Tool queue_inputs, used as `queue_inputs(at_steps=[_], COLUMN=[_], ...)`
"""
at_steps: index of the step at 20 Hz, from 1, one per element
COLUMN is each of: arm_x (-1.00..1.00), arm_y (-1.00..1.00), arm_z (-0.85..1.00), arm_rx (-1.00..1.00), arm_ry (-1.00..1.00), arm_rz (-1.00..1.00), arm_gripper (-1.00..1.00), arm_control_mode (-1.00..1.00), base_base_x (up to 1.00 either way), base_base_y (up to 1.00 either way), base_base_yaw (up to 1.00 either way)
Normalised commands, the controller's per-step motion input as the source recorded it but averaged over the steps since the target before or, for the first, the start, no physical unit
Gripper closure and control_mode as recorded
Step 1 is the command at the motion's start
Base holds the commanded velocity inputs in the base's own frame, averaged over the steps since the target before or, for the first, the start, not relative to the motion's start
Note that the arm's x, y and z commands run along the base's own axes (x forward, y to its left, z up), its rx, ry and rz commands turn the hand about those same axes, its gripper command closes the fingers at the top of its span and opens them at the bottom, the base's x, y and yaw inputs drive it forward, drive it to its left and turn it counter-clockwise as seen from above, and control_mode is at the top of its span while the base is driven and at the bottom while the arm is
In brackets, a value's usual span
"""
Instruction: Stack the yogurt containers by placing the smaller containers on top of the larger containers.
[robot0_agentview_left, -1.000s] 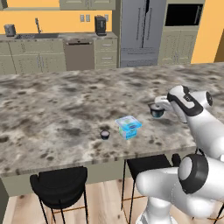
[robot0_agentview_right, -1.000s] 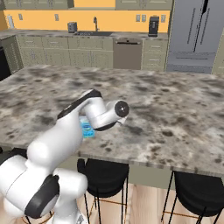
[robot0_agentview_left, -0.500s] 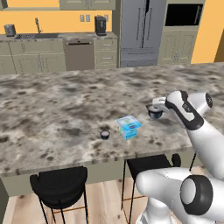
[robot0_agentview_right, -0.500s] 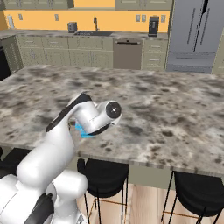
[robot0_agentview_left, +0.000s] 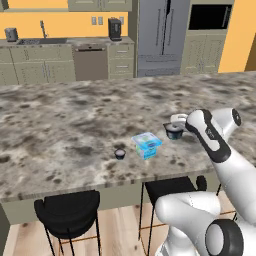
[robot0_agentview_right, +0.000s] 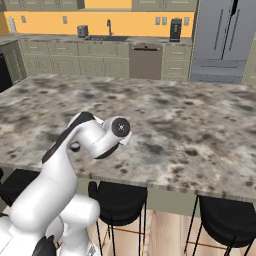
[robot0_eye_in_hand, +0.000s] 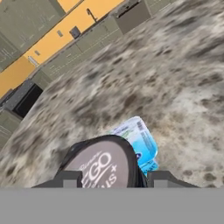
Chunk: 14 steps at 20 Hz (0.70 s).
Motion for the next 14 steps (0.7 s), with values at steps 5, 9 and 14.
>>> queue_inputs(at_steps=[5,9,14], arm_x=[-0.13,-0.11,-0.05], arm_y=[0.16,0.19,0.25], arm_z=[0.03,0.0,0.0], arm_rx=[0.04,0.04,0.04], arm_ry=[0.04,0.02,-0.04], arm_rz=[0.0,0.0,0.0], arm_gripper=[1.0,1.0,1.0], arm_control_mode=[-1.0,-1.0,-1.0], base_base_x=[0.0,0.0,0.0], base_base_y=[0.0,0.0,0.0], base_base_yaw=[0.0,0.0,0.0])
